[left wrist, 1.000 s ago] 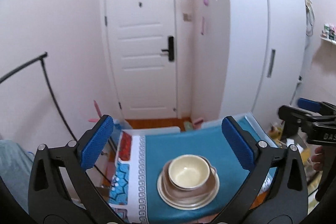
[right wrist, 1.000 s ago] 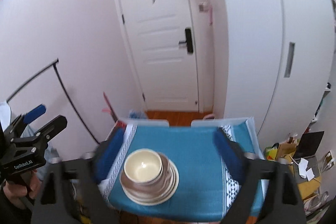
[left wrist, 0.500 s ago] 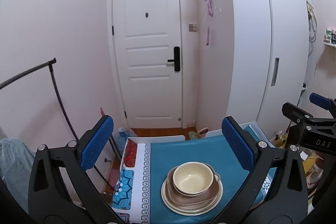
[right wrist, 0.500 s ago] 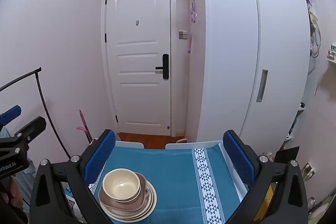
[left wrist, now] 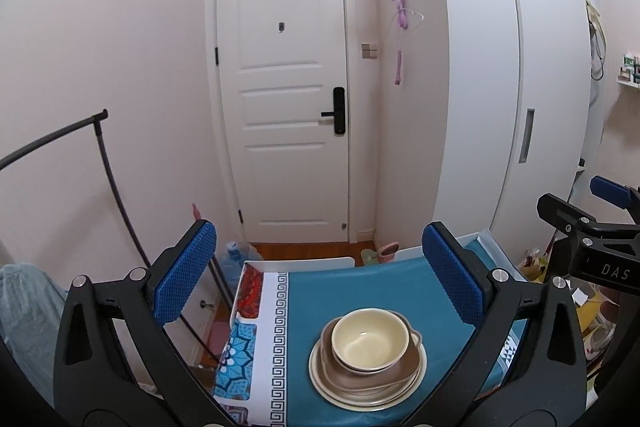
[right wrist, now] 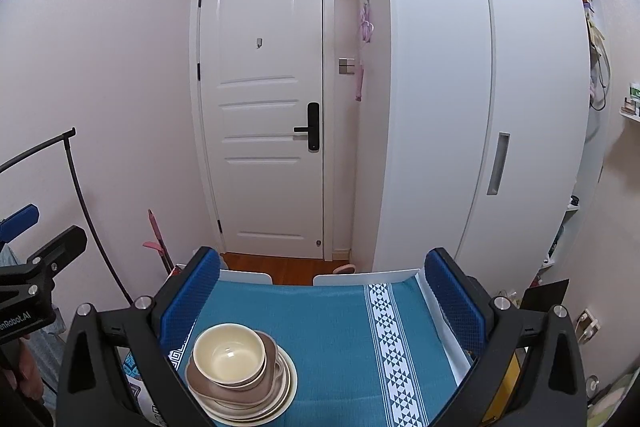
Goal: Organize plates and bowls
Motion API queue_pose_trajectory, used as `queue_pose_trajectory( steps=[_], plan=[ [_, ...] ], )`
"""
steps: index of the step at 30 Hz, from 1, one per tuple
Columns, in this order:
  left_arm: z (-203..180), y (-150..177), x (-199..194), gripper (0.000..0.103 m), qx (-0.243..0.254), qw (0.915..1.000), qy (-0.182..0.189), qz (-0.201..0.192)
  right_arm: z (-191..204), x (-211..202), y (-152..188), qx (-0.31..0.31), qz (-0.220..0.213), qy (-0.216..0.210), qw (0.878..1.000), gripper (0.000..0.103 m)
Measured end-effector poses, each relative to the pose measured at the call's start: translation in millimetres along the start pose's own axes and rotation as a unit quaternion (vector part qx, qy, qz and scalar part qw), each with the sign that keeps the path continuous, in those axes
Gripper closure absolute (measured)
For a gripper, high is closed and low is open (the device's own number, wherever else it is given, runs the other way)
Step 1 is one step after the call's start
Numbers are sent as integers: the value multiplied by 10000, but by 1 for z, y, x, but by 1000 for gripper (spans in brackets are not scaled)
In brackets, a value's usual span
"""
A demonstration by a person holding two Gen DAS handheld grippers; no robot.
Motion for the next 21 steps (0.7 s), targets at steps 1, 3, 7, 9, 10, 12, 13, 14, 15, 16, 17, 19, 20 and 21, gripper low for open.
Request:
queue_pose_trajectory(
  steps=[1, 3, 7, 9, 10, 12, 13, 14, 15, 16, 17, 19, 20, 21],
  plan=[
    [0, 0, 0, 0, -8, 10000, -3, 1, 0, 0, 0, 1, -4, 3, 10000, 1],
    [1, 0, 0, 0, -17, 10000, 4, 5, 1, 0, -1, -17, -8, 15, 10000, 1],
    [1, 0, 2, 0, 16, 10000, -15, 23, 2, 0, -2, -35, 7, 32, 10000, 1],
    [1, -1, 1, 0, 15, 10000, -17, 5, 2, 0, -2, -39, 17, 36, 10000, 1],
    [2, 0, 0, 0, 2, 10000, -21, -13, 2, 0, -2, -40, 25, 42, 10000, 1],
    [3, 0, 0, 0, -24, 10000, -19, -34, 2, 1, -2, -42, 30, 42, 10000, 1],
    [4, 0, 0, 0, -30, 10000, -28, -34, 2, 1, -3, -41, 26, 49, 10000, 1],
    [4, 0, 0, 0, -32, 10000, -32, -29, 2, 1, -3, -37, 25, 57, 10000, 1],
    [4, 0, 0, 0, -33, 10000, -34, -25, 1, 1, -3, -35, 31, 56, 10000, 1],
    [5, 0, 0, 0, -31, 10000, -37, -27, 1, 1, -3, -33, 41, 52, 10000, 1],
    [5, 0, 0, 0, -27, 10000, -37, -35, 1, 2, -2, -31, 51, 53, 10000, 1],
    [6, 0, 0, 0, -19, 10000, -13, -54, 1, 3, -3, -35, 62, 61, 10000, 1],
    [6, 0, 0, 0, -18, 10000, 11, -62, 0, 3, -3, -38, 66, 61, 10000, 1],
    [6, 0, 0, 0, -16, 10000, 23, -67, 0, 3, -3, -39, 68, 64, 9999, 1]
  ],
)
Point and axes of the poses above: each gripper's, at about its wrist camera, not at the fingertips, and x roughly the way its jaws point, z to its left, y to its underside, the point moved 1 cm from there along x, roughly the way its jaws point, and after that the axes turned 5 degrees about x, right-handed, at the moved point
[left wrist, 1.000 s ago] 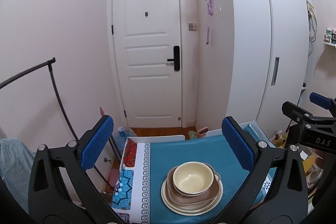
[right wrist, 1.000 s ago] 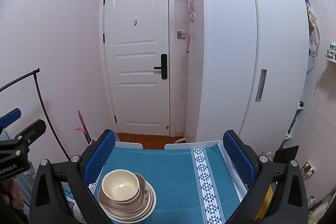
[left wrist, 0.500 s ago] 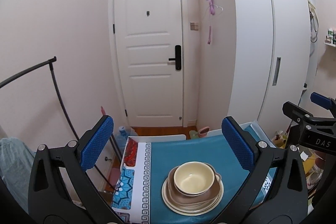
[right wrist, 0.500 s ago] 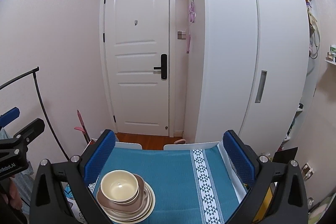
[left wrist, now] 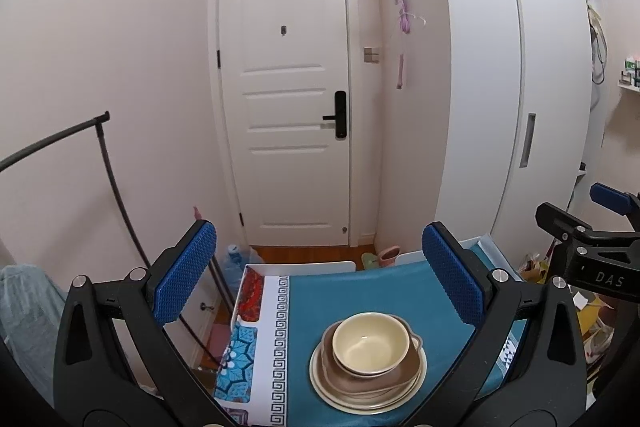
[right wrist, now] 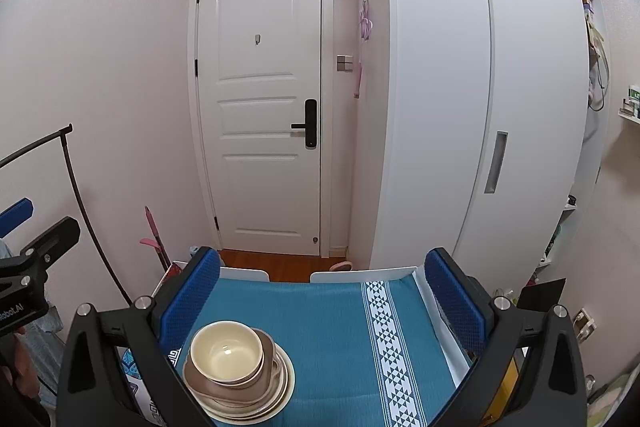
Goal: Organize plates and bowls
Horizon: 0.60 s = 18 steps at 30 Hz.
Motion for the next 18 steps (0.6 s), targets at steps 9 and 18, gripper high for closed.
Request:
queue_pose_trajectory(
  steps=[9, 18],
  plan=[
    [1, 0, 2, 0, 49, 10000, -52, -32, 2, 3, 0, -16, 2, -16, 10000, 1],
    [-4, -2, 5, 0, 132, 9998, -71, -115, -1, 7, 1, 17, 37, -8, 10000, 1]
  ],
)
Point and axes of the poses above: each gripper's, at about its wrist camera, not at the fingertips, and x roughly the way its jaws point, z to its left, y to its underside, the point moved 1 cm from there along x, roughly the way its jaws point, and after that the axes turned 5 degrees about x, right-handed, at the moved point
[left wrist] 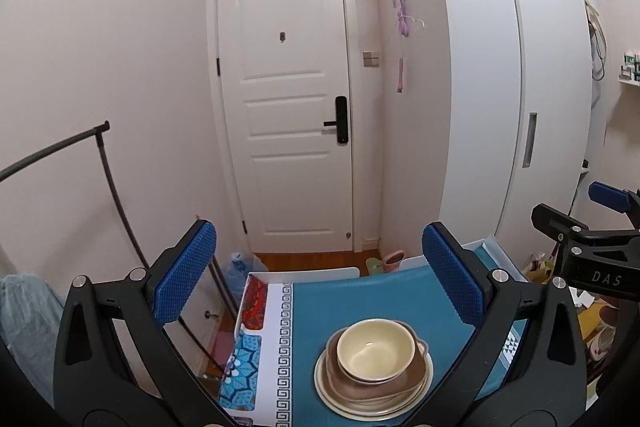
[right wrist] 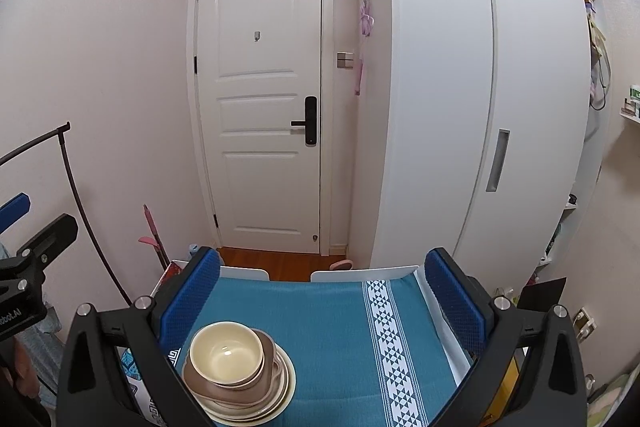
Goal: Organize plates and bowls
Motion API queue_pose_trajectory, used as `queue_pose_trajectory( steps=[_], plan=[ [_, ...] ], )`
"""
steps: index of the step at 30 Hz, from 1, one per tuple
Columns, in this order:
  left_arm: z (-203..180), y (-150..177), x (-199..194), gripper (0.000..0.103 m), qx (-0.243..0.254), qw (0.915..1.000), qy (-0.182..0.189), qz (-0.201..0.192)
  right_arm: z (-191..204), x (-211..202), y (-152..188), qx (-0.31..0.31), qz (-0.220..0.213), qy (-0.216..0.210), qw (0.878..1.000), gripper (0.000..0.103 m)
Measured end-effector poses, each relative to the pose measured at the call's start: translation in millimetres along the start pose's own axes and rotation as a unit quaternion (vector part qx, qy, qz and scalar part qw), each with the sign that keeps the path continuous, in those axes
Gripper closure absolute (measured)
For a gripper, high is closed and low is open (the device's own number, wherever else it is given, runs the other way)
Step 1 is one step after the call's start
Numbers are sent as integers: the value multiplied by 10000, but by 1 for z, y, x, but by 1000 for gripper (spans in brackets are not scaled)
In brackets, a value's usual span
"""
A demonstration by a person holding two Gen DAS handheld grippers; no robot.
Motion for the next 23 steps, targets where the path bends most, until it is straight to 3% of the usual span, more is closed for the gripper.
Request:
queue_pose_trajectory(
  steps=[15, 23],
  plan=[
    [1, -1, 11, 0, 16, 9998, -197, -49, -3, 10, 0, -5, 49, -29, 10000, 1],
    [7, -2, 30, 0, -64, 9998, -169, 108, -3, 26, -2, -17, 150, -51, 9999, 1]
  ],
)
Point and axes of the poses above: each gripper's, at about its wrist camera, not at the fingertips, and x roughly the way its jaws point, z to its left, y to its underside, the point moved 1 cm from there along x, roughly the way its jaws point, and after that the axes turned 5 degrees about x, right-handed, at the moved point
